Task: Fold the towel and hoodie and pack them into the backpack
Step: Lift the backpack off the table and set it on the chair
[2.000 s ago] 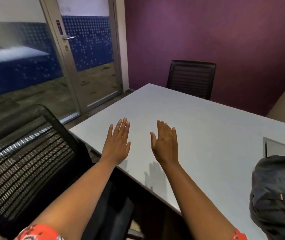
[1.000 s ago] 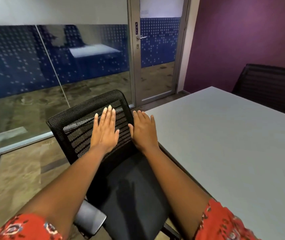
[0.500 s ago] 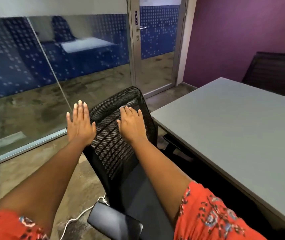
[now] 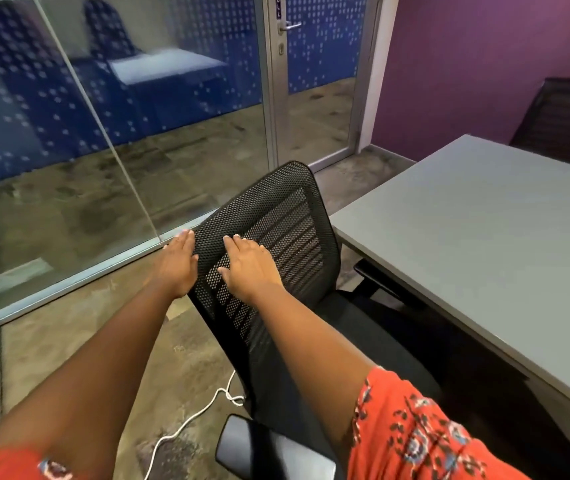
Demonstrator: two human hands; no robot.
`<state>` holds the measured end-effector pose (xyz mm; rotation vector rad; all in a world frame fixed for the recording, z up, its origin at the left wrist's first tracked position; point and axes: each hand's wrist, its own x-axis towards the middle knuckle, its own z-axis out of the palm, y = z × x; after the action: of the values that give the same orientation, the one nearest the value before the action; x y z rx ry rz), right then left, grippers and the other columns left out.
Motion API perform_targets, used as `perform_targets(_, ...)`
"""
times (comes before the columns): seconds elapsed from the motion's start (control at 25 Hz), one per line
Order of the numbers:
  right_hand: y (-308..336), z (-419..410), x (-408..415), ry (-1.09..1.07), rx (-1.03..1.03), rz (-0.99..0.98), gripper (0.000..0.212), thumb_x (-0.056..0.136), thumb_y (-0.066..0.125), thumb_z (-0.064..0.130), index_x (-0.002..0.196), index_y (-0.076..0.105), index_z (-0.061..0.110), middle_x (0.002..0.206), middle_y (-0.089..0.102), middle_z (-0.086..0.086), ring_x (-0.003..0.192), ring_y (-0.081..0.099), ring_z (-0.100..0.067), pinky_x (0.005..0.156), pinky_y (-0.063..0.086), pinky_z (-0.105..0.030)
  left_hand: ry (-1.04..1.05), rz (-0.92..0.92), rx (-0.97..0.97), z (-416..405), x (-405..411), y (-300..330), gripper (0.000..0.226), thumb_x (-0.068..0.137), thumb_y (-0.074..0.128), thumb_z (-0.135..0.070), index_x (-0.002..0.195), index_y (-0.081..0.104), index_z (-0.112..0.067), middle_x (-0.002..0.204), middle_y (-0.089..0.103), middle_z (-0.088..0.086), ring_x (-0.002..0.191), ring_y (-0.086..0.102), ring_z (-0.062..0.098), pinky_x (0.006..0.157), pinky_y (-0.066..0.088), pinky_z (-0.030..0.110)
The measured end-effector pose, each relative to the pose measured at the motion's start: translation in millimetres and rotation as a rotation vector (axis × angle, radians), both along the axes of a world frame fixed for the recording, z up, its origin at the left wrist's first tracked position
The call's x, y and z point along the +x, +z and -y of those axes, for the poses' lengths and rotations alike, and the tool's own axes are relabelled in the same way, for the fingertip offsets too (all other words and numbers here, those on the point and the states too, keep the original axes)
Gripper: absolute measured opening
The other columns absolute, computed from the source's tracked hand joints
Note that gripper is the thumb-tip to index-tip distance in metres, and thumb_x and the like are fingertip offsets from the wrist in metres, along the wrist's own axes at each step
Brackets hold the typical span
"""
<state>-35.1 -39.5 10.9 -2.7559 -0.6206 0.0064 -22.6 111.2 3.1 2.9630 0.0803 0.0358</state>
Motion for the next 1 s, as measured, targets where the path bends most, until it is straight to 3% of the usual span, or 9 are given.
perform_targets(0.2,-6.2,-28.2,10.9,0.021,0.061,-0.087,0.060,0.096,0.040,0.015,0.149,0.012,0.011,0.157,0.013,-0.012,0.139,0.026,-0.030,0.113,0.027,-0.043,0.015,0.093,-0.127,-13.8,11.1,-0.3,0.044,0.092,0.039,-0.005,0.135,0.047,-0.010,0.141,0.047,0.009,0.127,0.046,0.029,0.102,0.038,0.036)
perform_targets(0.32,0.2,-30.8,21.1,0.018,0.007,-0.090,0.072,0.089,0.046,0.006,0.150,0.009,0.016,0.157,0.005,-0.014,0.138,0.025,-0.032,0.112,0.028,-0.045,0.067,0.098,-0.173,-13.4,11.1,8.7,0.051,0.085,0.040,0.005,0.133,0.051,-0.011,0.138,0.051,0.009,0.126,0.048,0.028,0.101,0.037,0.031)
perform_targets(0.4,3.8,-31.8,24.3,0.027,-0.020,-0.096,0.073,0.088,0.048,0.005,0.150,0.011,0.017,0.158,0.002,-0.012,0.139,0.023,-0.031,0.112,0.029,-0.046,0.117,0.091,-0.222,-12.4,8.3,13.5,0.055,0.084,0.039,0.007,0.135,0.049,-0.011,0.135,0.053,0.013,0.125,0.049,0.029,0.098,0.038,0.031)
perform_targets(0.6,9.8,-37.7,27.0,0.101,-0.061,-0.127,0.058,0.094,0.038,0.015,0.148,0.018,0.024,0.159,-0.001,-0.005,0.140,0.019,-0.029,0.107,0.030,-0.050,0.243,0.028,-0.373,-18.7,-5.5,18.9,0.071,0.085,0.039,0.007,0.149,0.012,-0.009,0.131,0.057,0.013,0.127,0.046,0.030,0.097,0.040,0.034)
perform_targets(0.76,11.3,-49.0,18.5,0.106,-0.035,-0.121,0.045,0.100,0.026,0.038,0.142,0.033,0.025,0.153,0.022,-0.007,0.136,0.023,-0.028,0.103,0.032,-0.051,0.267,0.007,-0.464,-30.2,-14.4,24.4,0.074,0.084,0.047,0.000,0.149,0.013,-0.010,0.126,0.058,0.021,0.119,0.053,0.032,0.095,0.045,0.038)
perform_targets(0.84,12.2,-50.4,13.0,0.119,-0.057,-0.060,0.044,0.099,0.027,0.044,0.135,0.042,0.024,0.145,0.032,-0.007,0.132,0.027,-0.029,0.101,0.032,-0.052,0.317,-0.040,-0.716,-31.8,-21.1,27.8,0.079,0.082,0.053,-0.002,0.149,0.012,-0.013,0.103,0.064,0.021,0.089,0.066,0.026,0.075,0.054,0.030)
perform_targets(0.92,12.5,-49.7,7.6,0.142,-0.064,-0.035,0.043,0.097,0.030,0.047,0.131,0.045,0.025,0.143,0.033,-0.006,0.133,0.026,-0.030,0.103,0.030,-0.056,0.357,-0.116,-0.935,-29.2,-33.9,38.7,0.070,0.089,0.037,0.012,0.148,0.013,-0.016,0.085,0.057,0.013,0.050,0.060,0.016,0.046,0.048,0.017)
perform_targets(1.0,12.5,-49.8,2.8,0.177,-0.063,-0.055,0.044,0.096,0.032,0.049,0.130,0.046,0.025,0.145,0.029,-0.007,0.137,0.021,-0.031,0.107,0.024,-0.061,0.357,-0.231,-0.999,-36.4,-41.5,46.0,0.071,0.086,0.022,0.019,0.147,0.019,-0.018,0.094,0.060,0.015,0.046,0.064,0.009,0.046,0.050,0.016)
